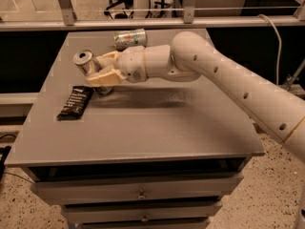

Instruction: Move redbull can near rxbar chocolate

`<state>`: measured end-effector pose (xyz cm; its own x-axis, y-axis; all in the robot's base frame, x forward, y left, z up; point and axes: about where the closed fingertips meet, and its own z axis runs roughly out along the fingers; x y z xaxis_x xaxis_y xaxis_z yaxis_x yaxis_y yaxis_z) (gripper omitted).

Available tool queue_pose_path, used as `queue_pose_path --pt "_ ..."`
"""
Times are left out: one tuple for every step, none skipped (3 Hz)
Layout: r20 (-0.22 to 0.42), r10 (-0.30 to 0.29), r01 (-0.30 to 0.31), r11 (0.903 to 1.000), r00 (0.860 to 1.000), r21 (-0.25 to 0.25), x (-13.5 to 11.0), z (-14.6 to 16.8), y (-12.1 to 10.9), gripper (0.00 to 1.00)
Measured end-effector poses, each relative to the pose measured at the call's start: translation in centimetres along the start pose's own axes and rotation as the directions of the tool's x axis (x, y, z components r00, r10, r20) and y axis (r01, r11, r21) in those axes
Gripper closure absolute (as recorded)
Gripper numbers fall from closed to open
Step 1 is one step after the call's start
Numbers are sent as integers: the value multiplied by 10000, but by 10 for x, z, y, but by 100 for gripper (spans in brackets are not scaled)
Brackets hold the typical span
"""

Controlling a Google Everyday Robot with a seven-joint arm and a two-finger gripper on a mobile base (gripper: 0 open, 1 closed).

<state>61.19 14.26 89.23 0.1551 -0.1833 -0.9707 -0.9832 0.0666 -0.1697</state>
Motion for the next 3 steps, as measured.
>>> queue_pose_path --pt "3 261 -261 9996 9997 128 9 -4 1 29" --pt "4 470 -470 9987 9989 172 15 -5 1 6" --pt "-77 569 -568 9981 9983 231 19 -9 2 0"
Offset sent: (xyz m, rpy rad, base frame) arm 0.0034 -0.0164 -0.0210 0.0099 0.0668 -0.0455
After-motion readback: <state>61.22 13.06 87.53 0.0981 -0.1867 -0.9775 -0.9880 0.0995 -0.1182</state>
